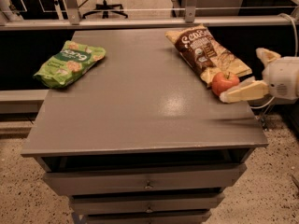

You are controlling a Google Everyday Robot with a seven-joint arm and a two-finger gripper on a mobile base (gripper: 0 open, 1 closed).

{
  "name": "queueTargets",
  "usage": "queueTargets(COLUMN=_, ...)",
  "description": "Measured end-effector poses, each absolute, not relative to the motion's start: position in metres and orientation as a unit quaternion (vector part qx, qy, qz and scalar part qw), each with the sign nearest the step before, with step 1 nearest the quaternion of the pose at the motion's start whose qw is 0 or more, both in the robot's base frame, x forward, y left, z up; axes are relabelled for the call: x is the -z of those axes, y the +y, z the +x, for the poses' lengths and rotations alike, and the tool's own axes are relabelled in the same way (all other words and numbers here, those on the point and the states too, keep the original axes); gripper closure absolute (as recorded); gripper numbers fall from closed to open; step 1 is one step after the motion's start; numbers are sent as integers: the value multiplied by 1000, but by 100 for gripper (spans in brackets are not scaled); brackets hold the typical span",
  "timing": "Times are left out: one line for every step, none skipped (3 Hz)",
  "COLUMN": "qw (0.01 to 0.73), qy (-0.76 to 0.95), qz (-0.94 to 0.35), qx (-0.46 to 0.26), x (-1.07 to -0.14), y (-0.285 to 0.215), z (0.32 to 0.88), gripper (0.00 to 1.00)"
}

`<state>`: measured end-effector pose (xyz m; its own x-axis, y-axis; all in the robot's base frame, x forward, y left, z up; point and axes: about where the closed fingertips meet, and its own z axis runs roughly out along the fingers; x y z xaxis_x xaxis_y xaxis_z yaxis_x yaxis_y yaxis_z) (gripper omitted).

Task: Move apple near brown chip bag

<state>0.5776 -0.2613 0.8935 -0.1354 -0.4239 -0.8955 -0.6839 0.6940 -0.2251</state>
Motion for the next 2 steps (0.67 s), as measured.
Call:
queueTargets(qw=533, qy=741, qz=-397, qx=-95, x=-952, y=-299, z=558, gripper=0)
queueTargets(qw=538, qy=727, qz=-416, qx=-92, x=-985, y=-305, z=548, gripper=0)
